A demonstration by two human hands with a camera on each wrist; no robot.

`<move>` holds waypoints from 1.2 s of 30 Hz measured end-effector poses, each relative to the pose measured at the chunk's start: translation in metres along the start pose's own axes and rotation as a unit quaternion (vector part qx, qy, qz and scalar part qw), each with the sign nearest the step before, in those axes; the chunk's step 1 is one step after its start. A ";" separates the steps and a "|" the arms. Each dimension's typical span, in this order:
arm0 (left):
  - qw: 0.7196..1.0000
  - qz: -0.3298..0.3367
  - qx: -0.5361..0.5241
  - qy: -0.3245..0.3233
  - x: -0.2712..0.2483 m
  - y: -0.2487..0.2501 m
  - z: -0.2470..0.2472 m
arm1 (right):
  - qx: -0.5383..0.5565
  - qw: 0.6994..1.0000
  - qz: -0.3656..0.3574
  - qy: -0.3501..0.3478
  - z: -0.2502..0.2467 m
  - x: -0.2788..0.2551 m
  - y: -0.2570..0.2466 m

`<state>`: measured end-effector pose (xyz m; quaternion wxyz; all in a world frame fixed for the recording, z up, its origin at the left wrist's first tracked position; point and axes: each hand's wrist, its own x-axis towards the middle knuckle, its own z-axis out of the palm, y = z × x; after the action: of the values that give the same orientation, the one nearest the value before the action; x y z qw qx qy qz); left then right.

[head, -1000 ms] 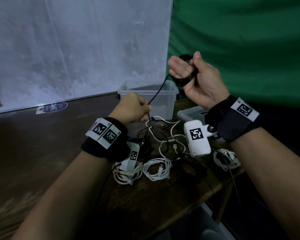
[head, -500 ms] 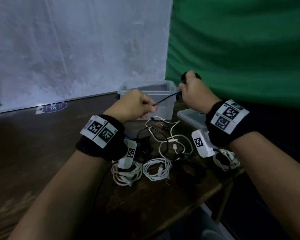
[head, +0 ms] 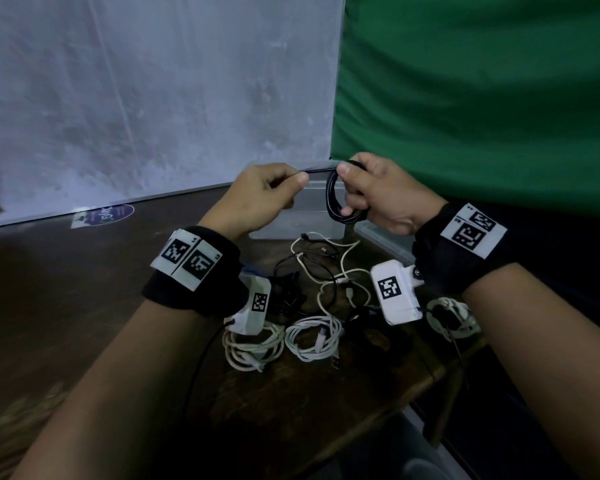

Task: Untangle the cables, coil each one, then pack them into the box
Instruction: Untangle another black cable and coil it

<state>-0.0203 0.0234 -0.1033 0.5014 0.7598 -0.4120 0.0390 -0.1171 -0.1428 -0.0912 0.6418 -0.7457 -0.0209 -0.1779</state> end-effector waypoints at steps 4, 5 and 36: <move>0.993 -0.017 -0.078 -0.086 -0.005 0.003 0.011 | 0.079 0.997 -0.001 -0.016 0.005 0.003 0.004; 0.992 -0.022 -0.087 -0.093 -0.005 0.003 0.013 | 0.090 0.996 0.004 -0.016 0.006 0.005 0.005; 0.943 -0.099 -0.306 0.081 0.004 0.007 0.018 | -0.071 0.997 -0.024 0.029 0.017 0.006 0.009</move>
<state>-0.0284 0.0058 -0.1049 0.7430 0.6006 -0.2851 -0.0773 -0.1048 -0.1289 -0.0999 0.5829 -0.7834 -0.0069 -0.2157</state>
